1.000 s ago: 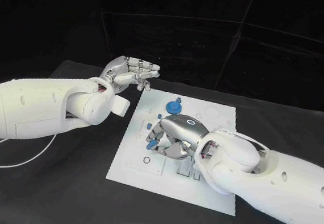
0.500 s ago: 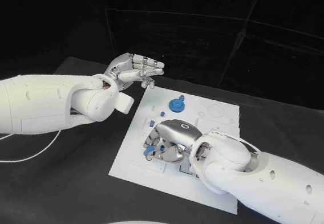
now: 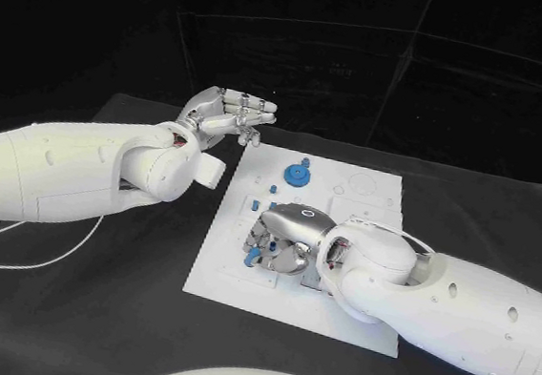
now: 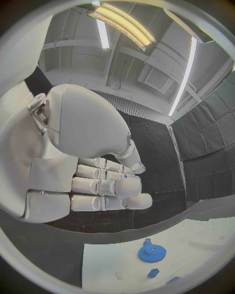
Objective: Assemble the parts on the task board
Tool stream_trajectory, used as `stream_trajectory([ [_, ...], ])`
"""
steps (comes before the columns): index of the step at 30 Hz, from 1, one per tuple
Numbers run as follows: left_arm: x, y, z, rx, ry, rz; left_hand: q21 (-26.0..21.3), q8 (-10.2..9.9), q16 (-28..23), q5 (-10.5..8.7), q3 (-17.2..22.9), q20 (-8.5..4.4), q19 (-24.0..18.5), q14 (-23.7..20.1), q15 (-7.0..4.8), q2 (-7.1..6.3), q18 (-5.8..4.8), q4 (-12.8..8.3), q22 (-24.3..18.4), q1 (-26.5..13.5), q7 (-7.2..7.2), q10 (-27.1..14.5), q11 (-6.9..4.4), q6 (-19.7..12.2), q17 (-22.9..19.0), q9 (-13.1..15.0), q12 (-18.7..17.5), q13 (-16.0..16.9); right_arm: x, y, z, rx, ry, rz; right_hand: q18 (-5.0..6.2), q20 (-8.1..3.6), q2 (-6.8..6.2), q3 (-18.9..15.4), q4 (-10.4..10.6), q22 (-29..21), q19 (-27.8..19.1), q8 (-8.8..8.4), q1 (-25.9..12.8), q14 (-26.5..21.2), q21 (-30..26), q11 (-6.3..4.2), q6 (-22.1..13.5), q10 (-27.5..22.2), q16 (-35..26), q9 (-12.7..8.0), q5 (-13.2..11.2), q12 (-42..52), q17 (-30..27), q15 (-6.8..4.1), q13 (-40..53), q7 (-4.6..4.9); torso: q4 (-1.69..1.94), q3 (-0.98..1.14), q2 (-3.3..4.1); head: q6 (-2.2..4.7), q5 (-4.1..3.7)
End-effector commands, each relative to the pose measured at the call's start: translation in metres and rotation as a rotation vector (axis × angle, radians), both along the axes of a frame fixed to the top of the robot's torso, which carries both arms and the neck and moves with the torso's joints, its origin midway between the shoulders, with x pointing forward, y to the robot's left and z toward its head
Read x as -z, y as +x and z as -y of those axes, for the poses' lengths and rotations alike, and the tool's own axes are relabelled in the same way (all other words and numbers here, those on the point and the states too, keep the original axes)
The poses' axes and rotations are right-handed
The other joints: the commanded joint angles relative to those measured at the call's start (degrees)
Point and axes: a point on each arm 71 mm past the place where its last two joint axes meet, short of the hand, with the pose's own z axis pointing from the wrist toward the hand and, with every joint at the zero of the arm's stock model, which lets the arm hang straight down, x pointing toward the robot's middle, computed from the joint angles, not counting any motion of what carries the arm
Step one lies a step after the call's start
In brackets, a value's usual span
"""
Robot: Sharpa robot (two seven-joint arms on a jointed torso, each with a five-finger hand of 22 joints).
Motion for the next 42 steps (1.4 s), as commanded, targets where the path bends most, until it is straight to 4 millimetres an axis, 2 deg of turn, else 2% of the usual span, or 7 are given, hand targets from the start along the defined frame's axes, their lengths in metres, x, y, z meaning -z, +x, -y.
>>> stream_trajectory([
  [1,-0.002,0.0,0.001,0.005,-0.006,0.007,-0.29,-0.21,0.24,0.15,-0.31,0.28,0.08,-0.08,0.08,0.33,0.35,0.04,-0.1,-0.39,0.07,-0.28,0.07,-0.23,-0.02,-0.07,0.31,-0.08,0.002,0.0,0.0,0.004,-0.042,0.007,-0.67,0.15,-0.28,0.24,-0.02,-0.05,-0.19,0.1,0.09,0.15,-0.08,0.4,0.24,0.19,0.12,0.04,0.37,-0.37,-0.05,-0.23,-0.07,0.29,0.06,-0.01,0.03,0.01,-0.06],
  [21,-0.002,0.0,0.0,0.004,-0.006,0.008,-0.29,-0.21,0.24,0.15,-0.31,0.28,0.08,-0.08,0.08,0.33,0.35,0.04,-0.1,-0.39,0.07,-0.28,0.07,-0.23,-0.02,-0.07,0.31,-0.08,0.002,-0.001,-0.009,-0.004,-0.1,0.077,-0.61,0.23,-0.47,0.39,0.03,-0.29,-0.36,-0.05,-0.25,0.09,-0.23,0.47,0.12,0.09,0.03,0.01,0.28,-0.64,-0.3,-0.15,-0.07,0.35,0.0,-0.03,-0.04,-0.19,0.11],
  [26,-0.002,0.0,0.001,0.006,-0.006,0.007,-0.29,-0.21,0.24,0.15,-0.31,0.28,0.08,-0.08,0.08,0.33,0.35,0.04,-0.1,-0.39,0.07,-0.28,0.07,-0.23,-0.02,-0.07,0.31,-0.08,0.007,-0.007,-0.012,-0.04,-0.127,0.071,-0.42,0.55,-1.57,0.29,0.42,-1.26,-1.05,-0.74,-1.61,-0.09,-0.88,1.04,-1.11,-1.25,-0.23,-0.19,0.24,-1.83,-0.89,0.29,-0.2,0.87,-0.02,-0.04,-0.05,-0.23,0.17],
  [36,-0.002,0.0,0.001,0.008,-0.007,0.006,-0.29,-0.21,0.24,0.15,-0.31,0.28,0.08,-0.08,0.08,0.33,0.35,0.04,-0.1,-0.39,0.07,-0.28,0.07,-0.23,-0.02,-0.07,0.31,-0.08,0.008,-0.01,-0.014,-0.044,-0.099,0.086,-0.2,1.29,-3.27,-0.04,0.76,-2.31,-1.81,-0.96,-3.05,-0.22,-1.6,2.01,-3.7,-3.71,-0.19,-0.34,0.55,-3.48,-1.12,1.09,-0.17,1.72,0.01,-0.01,-0.06,-0.19,0.08],
  [39,-0.002,0.0,0.001,0.009,-0.007,0.005,-0.32,-0.19,0.23,0.15,-0.34,0.28,0.09,-0.09,0.07,0.36,0.35,0.0,-0.11,-0.38,0.07,-0.27,0.07,-0.2,-0.09,-0.07,0.37,-0.07,0.005,-0.009,-0.014,-0.029,-0.062,0.104,0.27,1.7,-4.07,-0.74,0.83,-4.54,-3.29,-0.95,-3.58,-0.58,-3.11,2.5,-6.27,-6.26,-0.5,-0.39,0.43,-3.74,-1.84,1.52,-0.22,1.94,-0.05,0.04,-0.06,-0.08,0.08],
  [42,-0.002,0.0,0.001,0.009,-0.007,0.004,-0.32,-0.18,0.23,0.15,-0.34,0.28,0.1,-0.09,0.07,0.36,0.35,-0.01,-0.11,-0.38,0.06,-0.27,0.07,-0.2,-0.1,-0.06,0.38,-0.07,0.002,-0.008,-0.013,-0.012,-0.025,0.123,0.68,2.08,-4.24,-1.68,0.7,-6.51,-4.64,-0.88,-3.62,-1.35,-4.52,2.9,-8.39,-9.14,-1.54,-0.32,0.32,-3.59,-3.74,1.92,-0.19,2.22,-0.04,0.0,-0.05,-0.07,0.01],
])
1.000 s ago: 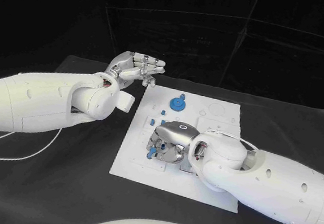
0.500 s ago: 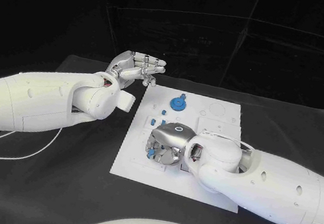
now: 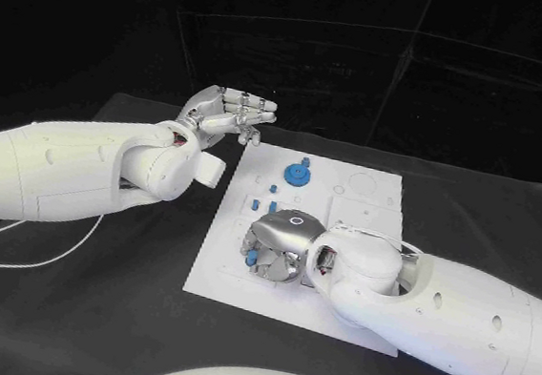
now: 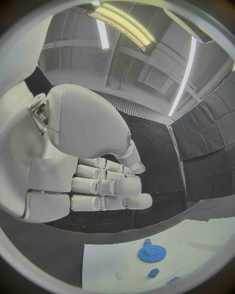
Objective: Assemble the parts on the task board
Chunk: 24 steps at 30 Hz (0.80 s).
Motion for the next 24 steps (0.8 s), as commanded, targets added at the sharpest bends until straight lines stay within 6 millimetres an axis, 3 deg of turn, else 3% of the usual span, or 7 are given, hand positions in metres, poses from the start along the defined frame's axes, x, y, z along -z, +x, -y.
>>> stream_trajectory([
  [1,-0.001,0.0,0.001,0.01,-0.007,0.004,-0.32,-0.18,0.23,0.15,-0.34,0.28,0.1,-0.09,0.07,0.36,0.35,-0.01,-0.08,-0.38,0.06,-0.27,0.06,-0.2,-0.09,-0.06,0.4,-0.07,-0.008,0.001,0.0,0.017,0.083,0.05,0.82,0.16,-0.61,-1.02,-0.07,-1.78,-1.3,-0.24,0.02,-0.84,-1.29,0.28,-1.62,-2.23,-0.97,0.03,-0.07,0.03,-1.7,0.37,-0.03,0.2,0.01,-0.01,0.02,0.05,-0.07],
  [6,-0.001,0.0,0.001,0.012,-0.007,0.002,-0.32,-0.18,0.23,0.15,-0.34,0.28,0.1,-0.09,0.07,0.36,0.35,-0.01,-0.08,-0.38,0.06,-0.27,0.06,-0.2,-0.09,-0.06,0.4,-0.07,-0.014,0.002,0.003,0.035,0.175,0.081,1.78,0.57,-0.44,-2.88,-0.33,-6.7,-4.49,-0.09,0.29,-3.08,-4.9,0.69,-2.51,-4.98,-4.61,0.17,0.17,0.75,-7.88,0.73,0.1,0.55,0.03,0.0,0.06,0.06,-0.07],
  [11,-0.001,0.0,0.001,0.012,-0.007,0.001,-0.32,-0.18,0.23,0.15,-0.34,0.28,0.1,-0.09,0.07,0.36,0.35,-0.01,-0.08,-0.38,0.06,-0.27,0.06,-0.2,-0.09,-0.06,0.4,-0.07,-0.019,0.001,0.009,0.041,0.227,0.092,1.92,0.64,-0.68,-4.28,-0.48,-7.48,-4.94,-0.21,0.38,-3.4,-5.6,0.66,-3.52,-5.77,-5.01,0.11,0.28,1.5,-8.57,0.74,0.16,0.46,0.04,0.04,0.07,0.09,-0.06],
  [16,-0.001,0.0,0.0,0.01,-0.006,0.001,-0.32,-0.18,0.23,0.15,-0.34,0.28,0.1,-0.09,0.07,0.36,0.35,-0.01,-0.08,-0.38,0.06,-0.27,0.06,-0.2,-0.09,-0.06,0.4,-0.07,-0.023,-0.003,0.027,0.058,0.255,0.079,1.92,0.53,-0.93,-6.82,-0.44,-7.68,-4.8,-0.09,0.36,-3.33,-5.88,0.48,-4.45,-6.48,-4.99,0.18,1.49,2.86,-8.81,0.54,0.22,0.24,-0.07,0.0,-0.12,0.04,-0.15],
  [21,-0.001,0.0,-0.002,0.009,-0.006,0.001,-0.32,-0.18,0.23,0.15,-0.34,0.28,0.1,-0.09,0.07,0.36,0.35,-0.01,-0.08,-0.38,0.06,-0.27,0.06,-0.2,-0.09,-0.06,0.4,-0.07,-0.037,-0.006,0.068,0.163,0.321,-0.035,1.67,0.2,-0.49,-11.27,1.33,-6.64,-3.67,0.29,-1.27,-2.33,-5.25,-0.12,-3.69,-4.32,-3.53,0.4,2.13,6.14,-6.86,0.17,0.61,-0.13,-0.11,-0.03,-0.14,0.34,-0.88],
  [24,-0.001,0.0,-0.003,0.007,-0.006,0.001,-0.35,-0.18,0.23,0.14,-0.43,0.28,0.1,-0.11,0.08,0.31,0.35,0.0,-0.09,-0.48,0.09,-0.31,0.09,-0.23,-0.14,-0.07,0.43,-0.08,-0.044,-0.006,0.096,0.261,0.369,-0.109,0.83,-0.15,0.32,-12.76,2.26,-2.34,-0.79,0.99,-1.66,-0.46,-2.2,-0.62,-1.79,0.03,-0.42,0.67,2.47,8.99,-1.89,-0.25,1.29,-0.16,-0.27,0.02,-0.21,0.5,-1.56],
])
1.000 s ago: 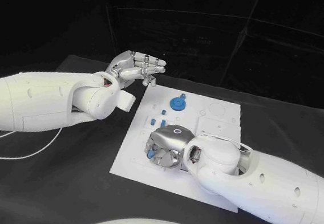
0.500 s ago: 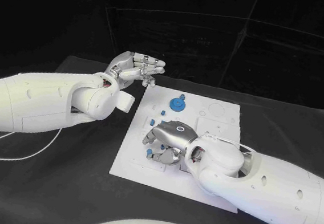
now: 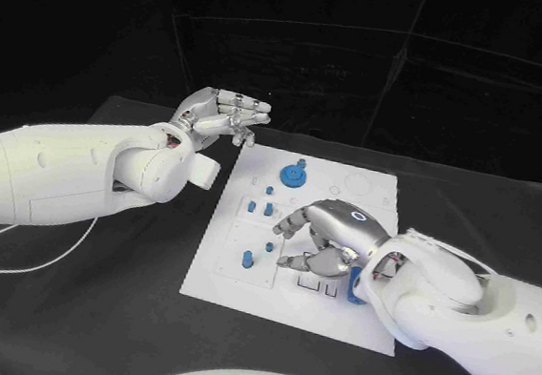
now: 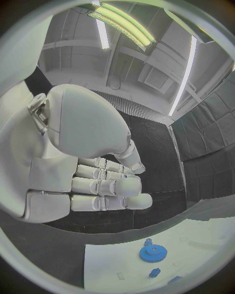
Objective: Assemble the parts on the task board
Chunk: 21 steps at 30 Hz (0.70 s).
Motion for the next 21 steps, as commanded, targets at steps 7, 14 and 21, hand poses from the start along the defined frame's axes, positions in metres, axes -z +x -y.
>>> stream_trajectory([
  [7,0.0,0.0,-0.001,0.011,-0.006,0.002,-0.36,-0.18,0.23,0.14,-0.45,0.29,0.1,-0.11,0.09,0.31,0.35,0.02,-0.1,-0.51,0.09,-0.31,0.09,-0.23,-0.11,-0.07,0.41,-0.07,-0.006,0.004,0.077,0.34,0.103,-0.223,-2.32,-2.32,0.74,-3.66,2.62,14.17,8.77,2.75,-1.2,4.23,9.98,-3.77,5.39,16.85,8.97,0.76,0.6,10.37,15.15,-2.82,5.15,-2.59,-0.99,0.01,-0.45,0.61,-2.83],
  [14,0.0,0.0,-0.002,0.013,-0.006,0.0,-0.39,-0.16,0.23,0.14,-0.54,0.3,0.11,-0.12,0.1,0.29,0.34,0.06,-0.12,-0.63,0.09,-0.32,0.1,-0.21,-0.13,-0.06,0.45,-0.07,0.005,0.007,0.121,0.528,-0.007,-0.279,-3.99,-4.23,0.65,-12.62,6.59,22.37,12.45,6.89,-0.39,4.82,15.46,-5.42,6.27,18.6,13.26,2.08,2.25,44.7,21.82,-5.04,43.72,-4.38,-1.47,0.11,-0.51,0.83,-5.08],
  [21,0.001,-0.001,-0.002,0.015,-0.006,-0.002,-0.43,-0.07,0.22,0.15,-0.54,0.29,0.12,-0.14,0.08,0.36,0.35,-0.01,-0.14,-0.57,0.01,-0.28,0.03,-0.07,-0.2,-0.03,0.54,-0.06,0.015,0.003,0.14,0.626,-0.107,-0.295,-4.6,-4.04,1.33,-17.49,11.66,25.38,13.91,9.13,-3.68,5.49,17.22,-5.4,6.27,21.56,15.49,3.25,1.46,57.3,26.73,-4.28,59.63,-4.52,-1.46,0.01,-0.59,0.78,-6.17],
])
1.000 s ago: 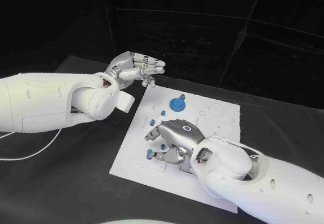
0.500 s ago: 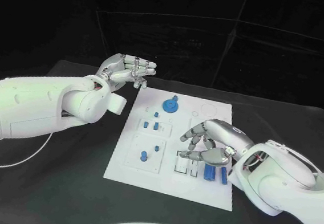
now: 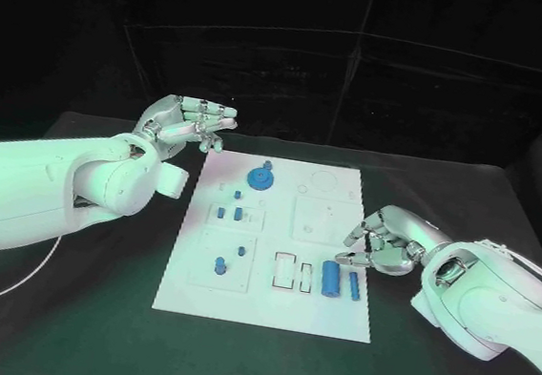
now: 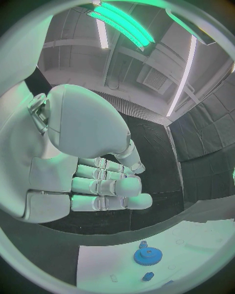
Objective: Assemble the parts on the task board
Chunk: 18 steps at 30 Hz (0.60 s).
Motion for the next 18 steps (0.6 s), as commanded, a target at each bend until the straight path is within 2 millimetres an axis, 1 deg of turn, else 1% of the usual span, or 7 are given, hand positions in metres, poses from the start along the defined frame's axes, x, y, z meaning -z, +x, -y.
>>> stream_trajectory([
  [1,-0.001,0.0,0.002,0.015,-0.009,0.003,-0.2,-0.04,0.21,0.15,-0.2,0.29,0.12,-0.15,0.07,0.12,0.36,-0.02,-0.1,-0.29,-0.01,-0.27,0.02,-0.04,-0.12,-0.02,0.35,-0.06,0.007,-0.003,0.005,0.066,-0.08,-0.054,-0.56,0.02,-0.21,-1.58,1.92,4.61,0.78,0.69,-1.51,3.13,0.56,-0.03,-0.45,0.95,0.82,0.44,-0.28,3.0,1.79,0.34,3.99,0.04,0.05,-0.06,-0.02,-0.05,-0.39],
  [2,-0.001,0.0,0.002,0.016,-0.009,0.003,-0.2,-0.04,0.21,0.15,-0.2,0.29,0.12,-0.15,0.07,0.12,0.36,-0.02,-0.1,-0.29,-0.01,-0.27,0.02,-0.04,-0.12,-0.02,0.35,-0.06,0.009,-0.004,0.005,0.066,-0.09,-0.061,-0.6,0.02,-0.18,-1.96,2.39,4.84,0.89,0.92,-1.86,3.18,0.7,-0.01,-0.53,1.14,1.02,0.59,-0.27,3.78,2.24,0.36,5.08,0.03,0.1,-0.05,-0.02,-0.05,-0.43],
  [7,-0.001,-0.001,0.001,0.015,-0.009,0.003,-0.25,0.13,0.24,0.15,-0.19,0.27,0.14,-0.15,0.03,0.26,0.37,-0.08,-0.12,-0.24,-0.11,-0.2,-0.05,0.24,-0.1,0.04,0.46,-0.04,0.019,-0.007,0.002,0.055,-0.13,-0.083,-1.01,0.09,0.14,-3.07,2.59,6.59,1.88,1.82,-4.98,3.64,1.7,-0.11,-0.34,2.61,2.3,1.23,-0.31,7.6,5.31,0.3,9.93,-0.1,0.04,-0.02,0.01,-0.06,-0.44],
  [10,-0.001,-0.001,0.0,0.014,-0.008,0.004,-0.25,0.13,0.24,0.15,-0.19,0.27,0.14,-0.15,0.03,0.26,0.37,-0.08,-0.12,-0.24,-0.11,-0.2,-0.05,0.24,-0.1,0.04,0.46,-0.04,0.024,-0.009,-0.002,0.045,-0.145,-0.091,-1.1,0.04,0.15,-3.1,2.56,7.01,2.1,2.34,-5.3,3.69,1.95,-0.23,0.07,3.03,2.52,1.63,-0.28,8.71,5.79,0.21,11.38,-0.28,0.03,-0.04,-0.01,-0.14,-0.44],
  [11,-0.001,-0.001,0.0,0.013,-0.008,0.004,-0.25,0.13,0.24,0.15,-0.19,0.27,0.14,-0.15,0.03,0.26,0.37,-0.08,-0.12,-0.24,-0.11,-0.2,-0.05,0.24,-0.1,0.04,0.46,-0.04,0.026,-0.01,-0.003,0.041,-0.147,-0.092,-1.1,0.04,0.14,-3.1,2.56,7.02,2.1,2.41,-5.33,3.69,1.95,-0.26,0.12,3.06,2.55,1.69,-0.27,8.79,5.84,0.19,11.51,-0.29,0.02,-0.08,0.0,-0.19,-0.44],
  [18,-0.001,-0.001,0.0,0.013,-0.008,0.004,-0.25,0.13,0.24,0.15,-0.19,0.27,0.14,-0.15,0.03,0.26,0.37,-0.08,-0.12,-0.24,-0.11,-0.2,-0.05,0.24,-0.1,0.04,0.46,-0.04,0.032,-0.01,-0.011,0.023,-0.155,-0.092,-1.11,0.01,0.15,-3.05,2.51,7.09,2.13,2.59,-5.27,3.69,2.0,-0.29,0.21,3.03,2.59,1.86,-0.19,8.84,5.93,0.16,11.66,-0.35,-0.02,-0.08,-0.01,-0.25,-0.34],
])
